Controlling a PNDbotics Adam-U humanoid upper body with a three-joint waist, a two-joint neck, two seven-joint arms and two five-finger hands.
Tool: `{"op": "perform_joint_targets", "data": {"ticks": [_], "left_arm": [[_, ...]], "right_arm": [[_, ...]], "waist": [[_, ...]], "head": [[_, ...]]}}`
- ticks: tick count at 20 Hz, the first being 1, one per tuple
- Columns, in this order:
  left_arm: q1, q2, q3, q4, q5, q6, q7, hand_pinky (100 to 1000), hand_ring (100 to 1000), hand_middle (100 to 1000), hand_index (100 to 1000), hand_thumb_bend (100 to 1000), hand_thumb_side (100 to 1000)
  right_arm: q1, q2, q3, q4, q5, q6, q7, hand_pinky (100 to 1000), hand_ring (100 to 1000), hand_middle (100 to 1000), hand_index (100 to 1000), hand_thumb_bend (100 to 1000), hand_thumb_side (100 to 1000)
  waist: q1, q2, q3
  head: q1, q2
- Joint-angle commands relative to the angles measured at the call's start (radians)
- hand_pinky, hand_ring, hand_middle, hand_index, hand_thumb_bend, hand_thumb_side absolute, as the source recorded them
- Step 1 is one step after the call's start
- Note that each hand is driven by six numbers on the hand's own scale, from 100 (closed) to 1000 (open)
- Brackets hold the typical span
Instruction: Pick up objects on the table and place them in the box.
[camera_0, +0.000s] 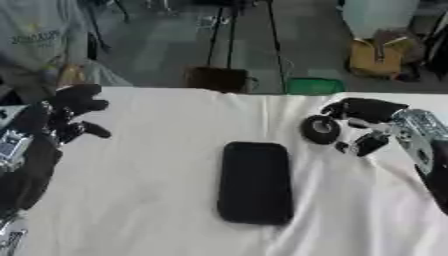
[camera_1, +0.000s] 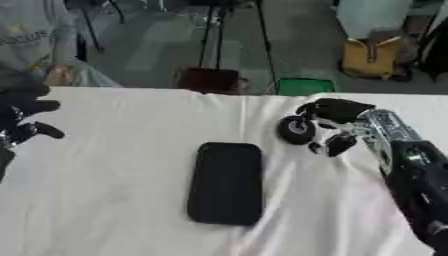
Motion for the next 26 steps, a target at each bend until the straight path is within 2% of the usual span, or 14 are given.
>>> {"op": "perform_joint_targets", "data": {"ticks": [1,13,17,26], "left_arm": [[-0.013,0.007,-0.001,-0.019,0.005,-0.001,-0.006,643,843,845,825,169,961],[-0.014,0.001,-0.004,-0.021,0.007,-0.001,-0.009,643,843,845,825,169,962],[-0.013,0.000,-0.004,-0.021,0.008,-0.001,-0.010,643,844,845,825,169,962],[-0.011,0.001,-0.003,-0.020,0.009,0.000,-0.010,643,844,844,824,170,961]], "right_arm": [[-0.030,-0.011,-0.014,0.022,0.026,0.007,-0.003,1000,934,929,843,244,143],[-0.029,0.017,-0.017,0.061,0.067,-0.004,-0.003,1000,935,929,831,190,161],[-0.032,0.022,-0.019,0.060,0.080,0.010,-0.022,1000,935,930,837,178,166],[-0.049,-0.009,-0.026,0.028,0.057,0.034,-0.052,1000,935,929,836,189,162]], "waist": [[0.001,-0.016,0.004],[0.008,-0.012,0.013],[0.009,-0.013,0.016],[0.004,-0.017,0.014]], "head": [[-0.007,-0.013],[-0.010,-0.016],[-0.012,-0.018],[-0.012,-0.017]]}}
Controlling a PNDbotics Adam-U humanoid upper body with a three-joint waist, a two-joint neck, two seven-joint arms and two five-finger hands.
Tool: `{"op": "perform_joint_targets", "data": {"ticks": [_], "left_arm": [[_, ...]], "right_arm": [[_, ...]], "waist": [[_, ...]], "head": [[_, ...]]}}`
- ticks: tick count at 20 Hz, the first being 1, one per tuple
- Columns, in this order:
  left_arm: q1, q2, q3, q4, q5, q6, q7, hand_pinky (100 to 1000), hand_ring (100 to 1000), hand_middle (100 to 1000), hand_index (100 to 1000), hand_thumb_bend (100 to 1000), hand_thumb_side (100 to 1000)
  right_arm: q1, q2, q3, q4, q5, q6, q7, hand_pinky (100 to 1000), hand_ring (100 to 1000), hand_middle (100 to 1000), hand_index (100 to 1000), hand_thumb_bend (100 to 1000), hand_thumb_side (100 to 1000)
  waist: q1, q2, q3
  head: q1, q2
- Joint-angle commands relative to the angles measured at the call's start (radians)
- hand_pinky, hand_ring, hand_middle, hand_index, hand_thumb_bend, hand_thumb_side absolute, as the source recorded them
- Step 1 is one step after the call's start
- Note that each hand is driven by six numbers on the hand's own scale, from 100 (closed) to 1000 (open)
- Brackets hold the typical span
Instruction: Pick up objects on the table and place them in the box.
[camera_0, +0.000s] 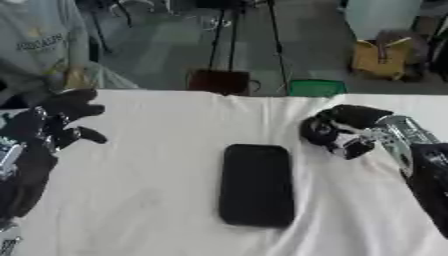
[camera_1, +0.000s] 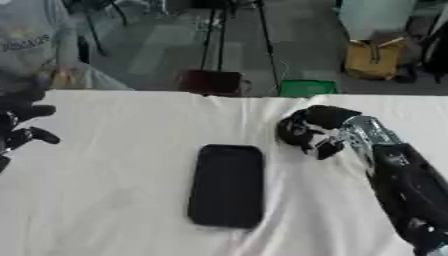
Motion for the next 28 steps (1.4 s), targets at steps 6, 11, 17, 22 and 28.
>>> {"op": "perform_joint_targets", "data": {"ticks": [6,11,17,22,28], "left_arm": [[-0.012,0.010,0.003,-0.016,0.005,-0.002,-0.002,643,844,844,824,169,961],[-0.012,0.010,0.003,-0.018,0.004,-0.002,-0.001,644,844,844,824,169,962],[-0.013,0.009,0.003,-0.019,0.004,-0.002,-0.001,644,844,844,824,169,962],[-0.013,0.009,0.004,-0.019,0.005,-0.001,0.000,644,844,844,823,170,961],[-0.012,0.010,0.005,-0.017,0.006,-0.001,0.002,644,844,843,823,171,960]], "right_arm": [[-0.023,-0.036,-0.015,-0.001,-0.017,0.022,0.016,1000,939,931,839,199,181],[-0.014,-0.032,-0.017,0.036,0.032,0.028,0.027,1000,941,933,839,203,193],[-0.003,-0.015,-0.015,0.061,0.068,0.011,0.029,1000,944,935,833,201,203],[0.000,-0.004,-0.018,0.054,0.079,0.008,-0.009,988,900,873,599,128,103],[-0.004,-0.014,-0.016,0.010,0.057,0.011,-0.128,965,870,843,527,130,100]], "waist": [[0.002,-0.016,0.002],[0.004,-0.015,0.004],[0.005,-0.015,0.005],[0.003,-0.017,0.007],[-0.002,-0.021,0.003]], "head": [[-0.001,-0.009],[-0.002,-0.010],[-0.003,-0.013],[-0.002,-0.016],[0.002,-0.017]]}}
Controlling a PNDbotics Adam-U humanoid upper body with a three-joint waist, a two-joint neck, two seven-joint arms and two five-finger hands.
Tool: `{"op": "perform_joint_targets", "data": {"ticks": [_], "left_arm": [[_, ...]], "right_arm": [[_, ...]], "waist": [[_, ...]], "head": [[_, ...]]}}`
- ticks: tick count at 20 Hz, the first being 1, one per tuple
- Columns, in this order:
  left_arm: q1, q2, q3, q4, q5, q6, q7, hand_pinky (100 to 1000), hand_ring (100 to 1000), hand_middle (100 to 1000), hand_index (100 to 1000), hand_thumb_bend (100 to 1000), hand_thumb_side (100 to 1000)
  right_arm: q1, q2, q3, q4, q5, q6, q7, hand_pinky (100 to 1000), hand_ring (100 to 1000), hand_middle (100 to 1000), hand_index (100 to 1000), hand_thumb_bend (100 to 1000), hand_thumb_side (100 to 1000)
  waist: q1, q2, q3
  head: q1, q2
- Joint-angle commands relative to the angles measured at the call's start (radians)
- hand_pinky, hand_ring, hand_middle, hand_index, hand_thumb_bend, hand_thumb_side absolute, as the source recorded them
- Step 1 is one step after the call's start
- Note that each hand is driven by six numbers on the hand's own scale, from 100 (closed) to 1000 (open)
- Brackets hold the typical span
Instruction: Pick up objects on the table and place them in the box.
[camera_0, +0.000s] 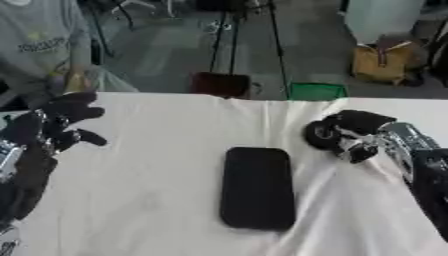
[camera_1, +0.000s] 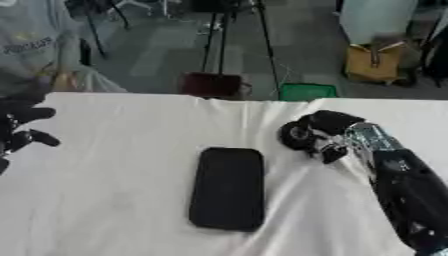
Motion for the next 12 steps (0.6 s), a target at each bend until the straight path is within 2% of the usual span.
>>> {"op": "perform_joint_targets", "data": {"ticks": [1,6,12], "left_arm": [[-0.012,0.010,0.006,-0.016,0.005,-0.001,0.002,644,844,843,823,171,960],[-0.011,0.012,0.008,-0.016,0.005,-0.001,0.005,644,844,843,822,172,960],[-0.011,0.013,0.008,-0.018,0.006,-0.002,0.005,644,844,843,822,171,958]], "right_arm": [[-0.017,-0.018,0.002,-0.044,-0.013,-0.003,-0.060,965,869,843,527,130,100],[-0.015,-0.033,0.013,-0.117,-0.066,-0.020,-0.106,959,862,840,523,131,100],[-0.013,-0.041,0.042,-0.237,-0.160,-0.030,-0.102,958,861,840,517,127,100]], "waist": [[-0.002,-0.018,-0.003],[-0.003,-0.020,-0.011],[-0.001,-0.022,-0.020]], "head": [[0.004,-0.008],[0.009,-0.011],[0.011,-0.012]]}}
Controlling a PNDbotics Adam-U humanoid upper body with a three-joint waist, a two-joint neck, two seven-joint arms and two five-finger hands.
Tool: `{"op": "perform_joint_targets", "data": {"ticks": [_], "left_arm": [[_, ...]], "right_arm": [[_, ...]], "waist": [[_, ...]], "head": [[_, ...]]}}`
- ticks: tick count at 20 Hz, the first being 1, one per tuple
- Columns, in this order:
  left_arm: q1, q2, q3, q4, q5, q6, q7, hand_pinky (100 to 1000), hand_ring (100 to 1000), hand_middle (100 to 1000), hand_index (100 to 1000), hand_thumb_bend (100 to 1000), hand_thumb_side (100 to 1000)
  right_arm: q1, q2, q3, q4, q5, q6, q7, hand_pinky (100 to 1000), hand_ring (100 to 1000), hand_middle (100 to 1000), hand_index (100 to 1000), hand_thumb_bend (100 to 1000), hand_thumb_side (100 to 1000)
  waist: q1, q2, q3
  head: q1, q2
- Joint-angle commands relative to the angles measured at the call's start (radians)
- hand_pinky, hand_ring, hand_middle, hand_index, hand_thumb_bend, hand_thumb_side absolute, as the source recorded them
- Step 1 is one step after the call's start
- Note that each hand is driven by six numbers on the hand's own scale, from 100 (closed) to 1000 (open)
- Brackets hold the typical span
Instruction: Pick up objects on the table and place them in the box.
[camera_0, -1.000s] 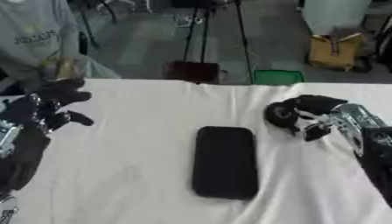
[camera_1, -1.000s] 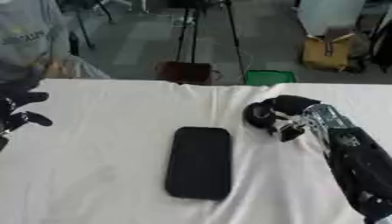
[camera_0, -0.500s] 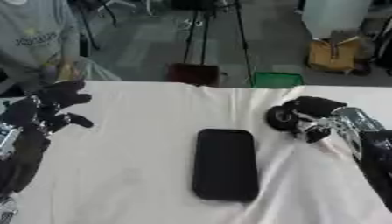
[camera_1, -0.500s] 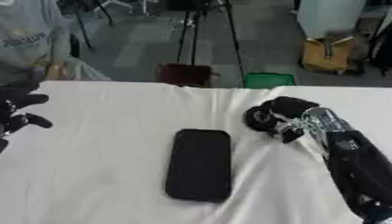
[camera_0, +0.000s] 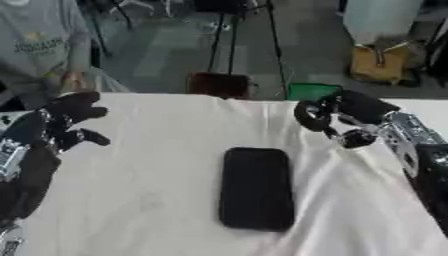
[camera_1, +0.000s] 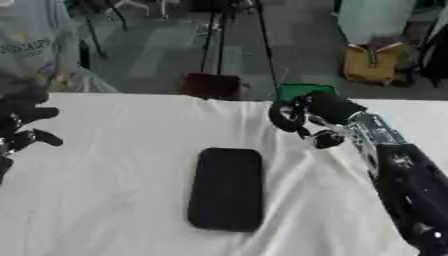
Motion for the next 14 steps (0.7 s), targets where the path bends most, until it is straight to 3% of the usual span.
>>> {"op": "perform_joint_targets", "data": {"ticks": [1,3,4,5,9,14], "left_arm": [[-0.012,0.013,0.007,-0.018,0.007,-0.002,0.004,644,844,843,822,171,958],[-0.012,0.012,0.007,-0.019,0.008,-0.002,0.003,644,844,843,822,171,958],[-0.013,0.012,0.006,-0.020,0.008,-0.002,0.003,644,844,843,823,171,957],[-0.013,0.011,0.006,-0.020,0.009,-0.002,0.002,644,844,843,823,170,957],[-0.015,0.010,0.004,-0.020,0.010,-0.001,0.001,644,844,843,822,171,957],[-0.017,0.007,0.003,-0.018,0.011,0.001,-0.001,643,844,843,822,173,956]], "right_arm": [[-0.021,-0.024,0.022,-0.084,-0.050,-0.013,0.006,959,861,840,516,129,100],[-0.025,-0.014,0.041,-0.113,-0.065,-0.024,0.019,961,863,841,516,133,100],[-0.026,-0.009,0.050,-0.125,-0.069,-0.030,0.025,965,866,843,519,215,145],[-0.027,0.001,0.065,-0.139,-0.071,-0.043,0.032,965,866,843,519,140,100],[-0.019,0.054,0.127,-0.173,-0.047,-0.094,0.063,972,872,846,526,148,100],[0.001,0.116,0.161,-0.158,0.004,-0.137,0.085,975,874,847,529,142,100]], "waist": [[0.000,-0.022,0.000],[0.002,-0.023,0.000],[0.002,-0.023,0.001],[0.003,-0.023,0.003],[0.002,-0.025,0.007],[-0.003,-0.026,0.009]], "head": [[0.001,-0.010],[-0.001,-0.009],[-0.002,-0.009],[-0.004,-0.008],[-0.008,-0.003],[-0.009,0.001]]}}
